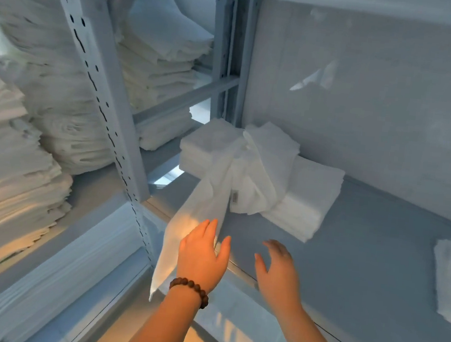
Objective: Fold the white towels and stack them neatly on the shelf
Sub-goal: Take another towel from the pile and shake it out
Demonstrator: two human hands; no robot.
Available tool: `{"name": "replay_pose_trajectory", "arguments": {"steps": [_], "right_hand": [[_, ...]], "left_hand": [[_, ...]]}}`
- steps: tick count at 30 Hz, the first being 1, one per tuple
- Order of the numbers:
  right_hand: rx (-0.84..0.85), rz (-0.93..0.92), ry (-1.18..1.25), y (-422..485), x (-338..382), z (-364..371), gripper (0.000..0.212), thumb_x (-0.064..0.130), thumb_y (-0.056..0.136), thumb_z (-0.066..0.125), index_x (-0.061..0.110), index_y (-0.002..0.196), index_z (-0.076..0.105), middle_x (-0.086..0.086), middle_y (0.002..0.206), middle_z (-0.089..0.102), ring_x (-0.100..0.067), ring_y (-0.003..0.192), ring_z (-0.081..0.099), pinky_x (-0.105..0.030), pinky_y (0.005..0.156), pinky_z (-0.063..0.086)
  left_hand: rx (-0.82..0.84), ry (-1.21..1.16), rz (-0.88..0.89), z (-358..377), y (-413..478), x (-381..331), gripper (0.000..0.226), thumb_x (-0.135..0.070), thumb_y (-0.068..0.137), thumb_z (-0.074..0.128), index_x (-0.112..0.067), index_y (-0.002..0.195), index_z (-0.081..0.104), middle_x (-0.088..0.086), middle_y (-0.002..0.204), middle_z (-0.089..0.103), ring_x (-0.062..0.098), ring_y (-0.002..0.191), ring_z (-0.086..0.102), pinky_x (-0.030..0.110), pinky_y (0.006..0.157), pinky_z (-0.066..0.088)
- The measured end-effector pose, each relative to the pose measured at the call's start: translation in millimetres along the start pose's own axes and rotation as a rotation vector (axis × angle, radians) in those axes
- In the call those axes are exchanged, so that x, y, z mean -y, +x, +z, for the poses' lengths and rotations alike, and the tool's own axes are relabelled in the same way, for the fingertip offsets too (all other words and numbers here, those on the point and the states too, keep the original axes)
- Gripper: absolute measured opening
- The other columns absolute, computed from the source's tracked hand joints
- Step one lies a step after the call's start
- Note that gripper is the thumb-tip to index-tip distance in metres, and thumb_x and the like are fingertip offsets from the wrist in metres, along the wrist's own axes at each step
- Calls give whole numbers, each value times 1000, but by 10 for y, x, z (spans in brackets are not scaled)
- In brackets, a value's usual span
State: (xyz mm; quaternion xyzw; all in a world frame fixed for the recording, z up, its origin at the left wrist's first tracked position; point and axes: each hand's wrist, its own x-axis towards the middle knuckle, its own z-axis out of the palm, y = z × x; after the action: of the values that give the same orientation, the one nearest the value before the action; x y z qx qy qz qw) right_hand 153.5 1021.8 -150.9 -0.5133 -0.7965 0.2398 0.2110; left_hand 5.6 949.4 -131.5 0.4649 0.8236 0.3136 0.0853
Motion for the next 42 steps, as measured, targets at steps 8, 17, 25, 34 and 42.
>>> {"name": "replay_pose_trajectory", "arguments": {"steps": [8, 17, 25, 34, 42], "right_hand": [[19, 170, -10, 556, 428, 348, 46, 30, 97, 44, 15, 141, 39, 0, 150, 35, -15, 139, 28, -26, 114, 22], [-172, 146, -116, 1313, 332, 107, 43, 21, 93, 53, 8, 134, 48, -10, 146, 39, -23, 137, 32, -33, 112, 29], [-32, 197, -267, 2109, 189, 1, 66, 45, 97, 39, 16, 151, 13, -8, 159, 10, -27, 143, 20, -37, 116, 24], [-244, 184, -162, 2239, 155, -48, 33, 19, 101, 33, 16, 124, 56, -7, 107, 69, -27, 98, 63, -39, 87, 51], [-541, 182, 54, 1958, 215, -439, 24, 11, 98, 39, 11, 102, 63, -6, 83, 66, -22, 73, 58, -27, 64, 40]], "left_hand": [[114, 47, 121, -188, 915, 405, 55, -46, 95, 37, -18, 142, 38, 2, 145, 42, 18, 134, 36, 38, 109, 31], [171, 41, 242, 32, 1730, 133, 59, -46, 96, 39, -19, 147, 28, 4, 153, 30, 20, 140, 27, 33, 113, 19], [252, 212, 410, 258, 2406, -129, 73, -51, 94, 41, -21, 151, 7, 4, 159, 5, 21, 146, 5, 39, 117, 8], [349, 321, 478, 478, 2580, -155, 68, -43, 95, 45, -20, 150, 13, 2, 159, 9, 19, 146, -1, 42, 118, -4], [284, 95, 492, 490, 2432, -335, 40, -26, 99, 41, -17, 137, 47, 2, 150, 36, 15, 140, 26, 26, 115, 9]]}}
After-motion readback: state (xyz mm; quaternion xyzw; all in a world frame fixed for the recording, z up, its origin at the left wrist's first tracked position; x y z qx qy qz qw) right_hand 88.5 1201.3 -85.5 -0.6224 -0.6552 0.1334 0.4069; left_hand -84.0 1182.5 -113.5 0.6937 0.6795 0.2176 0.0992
